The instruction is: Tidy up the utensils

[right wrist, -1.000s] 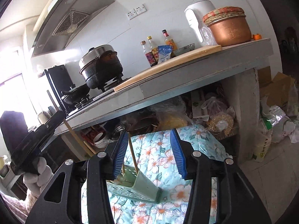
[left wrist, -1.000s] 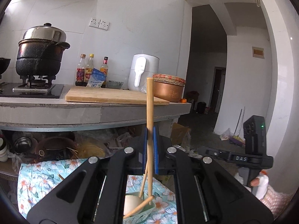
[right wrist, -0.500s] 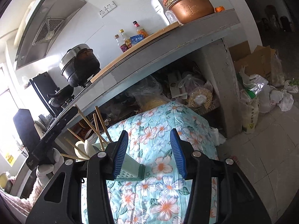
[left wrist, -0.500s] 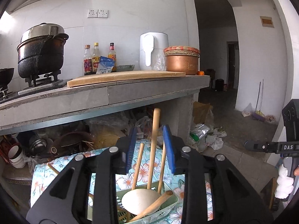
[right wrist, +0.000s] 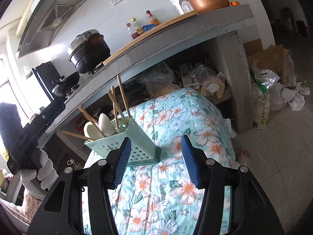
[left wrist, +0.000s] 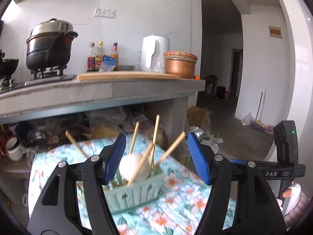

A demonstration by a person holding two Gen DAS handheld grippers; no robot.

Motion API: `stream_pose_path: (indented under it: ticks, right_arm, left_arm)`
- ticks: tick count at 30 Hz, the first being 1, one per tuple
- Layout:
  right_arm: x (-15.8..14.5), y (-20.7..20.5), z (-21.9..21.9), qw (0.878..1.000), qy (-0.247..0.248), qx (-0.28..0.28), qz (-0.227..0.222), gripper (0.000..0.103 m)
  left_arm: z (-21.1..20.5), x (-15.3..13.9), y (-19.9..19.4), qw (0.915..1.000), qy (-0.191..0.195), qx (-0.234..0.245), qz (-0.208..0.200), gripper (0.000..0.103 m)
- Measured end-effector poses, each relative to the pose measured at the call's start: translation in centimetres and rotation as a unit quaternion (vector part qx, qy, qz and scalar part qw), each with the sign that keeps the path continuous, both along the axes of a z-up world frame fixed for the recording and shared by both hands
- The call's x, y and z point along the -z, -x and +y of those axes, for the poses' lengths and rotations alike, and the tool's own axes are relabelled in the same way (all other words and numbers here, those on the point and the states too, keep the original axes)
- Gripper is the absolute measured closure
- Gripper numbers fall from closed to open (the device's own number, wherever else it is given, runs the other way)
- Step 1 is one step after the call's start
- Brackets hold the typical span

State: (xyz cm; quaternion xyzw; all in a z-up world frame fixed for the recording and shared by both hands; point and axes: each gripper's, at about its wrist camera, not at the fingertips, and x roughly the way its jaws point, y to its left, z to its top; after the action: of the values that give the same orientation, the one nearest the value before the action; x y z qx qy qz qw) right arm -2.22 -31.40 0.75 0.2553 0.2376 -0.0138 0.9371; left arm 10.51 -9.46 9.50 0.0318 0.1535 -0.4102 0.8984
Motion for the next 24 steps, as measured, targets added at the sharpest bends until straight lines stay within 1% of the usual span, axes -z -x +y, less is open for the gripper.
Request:
stream_pose_path:
  ticks: [3,4,6,7,8,9,10,11,13,14,16,18,21,24]
  right_arm:
    - [0.0,0.1,2.0,1.0,0.024,-0.009,0.006,0.042]
    - [-0.1,0.1,2.7,0.999,0.032,-0.012,0.009,0.039]
    - [-0.2,0.0,4.1,0.998,0.054,-0.014,0.013,0.035]
    - [-0.2,0.0,4.8,0.998,0.067,-0.014,0.015,0.031]
    - [-0.2,0.0,5.5,0.997,0.078,-0.014,0.016,0.027]
    - [-0.1,0.0,6.2,0.996,0.09,-0.015,0.017,0.023]
    - [-0.2,0.1,6.8,0.995,0.101,-0.015,0.018,0.021]
    - [-0.2,0.2,7.5,0.993,0.113,-0.013,0.019,0.017]
    - [-0.1,0.4,8.5,0.99,0.139,-0.003,0.021,0.011]
    - [-0.1,0.5,9.0,0.988,0.15,0.003,0.021,0.007]
    - [0.0,0.5,9.6,0.986,0.164,0.012,0.02,0.006]
    - [0.3,0.2,9.9,0.985,0.17,0.016,0.031,0.006]
    - [0.6,-0.7,10.7,0.982,0.18,0.019,0.049,0.006]
    - [0.6,-1.0,11.6,0.978,0.2,0.017,0.056,0.006]
  left_arm:
    - [1.9,1.3,1.0,0.9995,-0.003,-0.013,0.027,0.033]
    - [2.6,1.7,1.3,0.9992,-0.002,-0.023,0.034,0.032]
    - [4.0,2.6,1.8,0.998,-0.001,-0.043,0.046,0.025]
    - [4.6,3.1,2.1,0.9971,-0.002,-0.056,0.052,0.025]
    - [5.3,3.5,2.2,0.996,-0.003,-0.07,0.057,0.021]
    - [5.9,4.0,2.5,0.9942,-0.005,-0.089,0.061,0.017]
    - [6.4,4.5,2.8,0.9917,-0.011,-0.11,0.065,0.016]
    - [6.9,5.0,3.0,0.9891,-0.016,-0.13,0.067,0.014]
    - [7.7,5.7,3.3,0.9817,-0.031,-0.173,0.073,0.012]
    - [8.0,6.1,3.5,0.9763,-0.043,-0.198,0.077,0.012]
    - [8.5,6.9,3.6,0.9694,-0.062,-0.222,0.085,0.011]
    - [9.0,7.6,3.6,0.9665,-0.073,-0.227,0.096,0.011]
    - [9.8,8.4,3.3,0.9607,-0.079,-0.24,0.115,0.011]
    - [10.3,9.0,3.1,0.9478,-0.092,-0.279,0.124,0.011]
